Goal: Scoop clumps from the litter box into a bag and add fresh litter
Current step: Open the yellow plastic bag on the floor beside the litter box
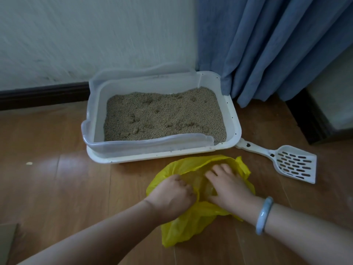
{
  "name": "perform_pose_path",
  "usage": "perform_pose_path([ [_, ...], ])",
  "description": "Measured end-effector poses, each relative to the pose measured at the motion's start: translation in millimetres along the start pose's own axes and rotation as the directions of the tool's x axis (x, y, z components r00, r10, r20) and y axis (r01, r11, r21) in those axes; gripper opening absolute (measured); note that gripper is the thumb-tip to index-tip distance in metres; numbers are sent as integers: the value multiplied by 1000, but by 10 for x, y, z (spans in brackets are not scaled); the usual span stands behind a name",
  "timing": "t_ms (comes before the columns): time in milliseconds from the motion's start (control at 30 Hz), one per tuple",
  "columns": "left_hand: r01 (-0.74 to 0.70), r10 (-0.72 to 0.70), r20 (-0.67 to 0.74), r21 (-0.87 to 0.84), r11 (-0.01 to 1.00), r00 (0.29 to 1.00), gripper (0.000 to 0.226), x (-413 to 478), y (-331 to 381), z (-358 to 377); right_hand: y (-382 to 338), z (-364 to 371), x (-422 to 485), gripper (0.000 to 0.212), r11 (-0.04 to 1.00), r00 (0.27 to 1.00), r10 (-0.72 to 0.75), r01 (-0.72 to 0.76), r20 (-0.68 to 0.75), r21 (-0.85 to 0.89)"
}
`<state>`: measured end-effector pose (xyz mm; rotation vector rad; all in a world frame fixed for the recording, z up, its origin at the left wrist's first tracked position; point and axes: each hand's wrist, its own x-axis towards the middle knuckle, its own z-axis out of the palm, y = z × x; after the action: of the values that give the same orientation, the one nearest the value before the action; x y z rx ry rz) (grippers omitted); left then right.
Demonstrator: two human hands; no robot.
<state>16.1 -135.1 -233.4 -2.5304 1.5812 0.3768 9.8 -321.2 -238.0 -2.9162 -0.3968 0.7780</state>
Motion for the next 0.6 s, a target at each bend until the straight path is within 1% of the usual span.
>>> perform_pose_path([
  [33,7,-6,-77,6,1000,997,22,-18,-1,-22,14,-28,16,51,993,994,-111,111,13,-31],
  [67,3,-3,-135,4,1000,991,22,-34,0,-48,22,-55,34,45,974,975,-217,219,35,-51],
  [100,8,-8,-182,-5,1000,983,21,-44,1,-47,28,-71,51,42,952,953,-295,299,67,-65],
  [133,19,-22,-210,-18,1000,977,21,-49,1,-34,36,-70,68,42,935,935,-338,346,106,-73],
  [200,58,-74,-196,-90,994,978,21,-72,-11,-6,63,-22,91,48,926,916,-349,370,196,-79],
  [267,109,-139,-131,-215,971,982,23,-96,-24,-6,82,39,87,59,942,915,-292,325,280,-80],
  [300,131,-156,-65,-285,949,986,25,-106,-30,-16,92,58,79,65,956,921,-247,282,301,-80],
  [367,171,-166,45,-401,900,985,36,-121,-25,-37,117,71,54,75,980,942,-137,174,306,-97],
  [400,186,-167,83,-428,885,982,42,-124,-15,-35,133,78,46,76,987,950,-83,121,300,-110],
  [467,196,-166,106,-461,866,980,51,-121,28,1,167,77,39,76,989,958,15,27,285,-143],
  [533,224,-181,135,-482,847,974,54,-117,72,33,187,72,39,80,985,963,95,-55,253,-162],
  [600,270,-241,125,-498,824,963,58,-99,106,37,174,74,35,83,981,969,149,-119,200,-152],
])
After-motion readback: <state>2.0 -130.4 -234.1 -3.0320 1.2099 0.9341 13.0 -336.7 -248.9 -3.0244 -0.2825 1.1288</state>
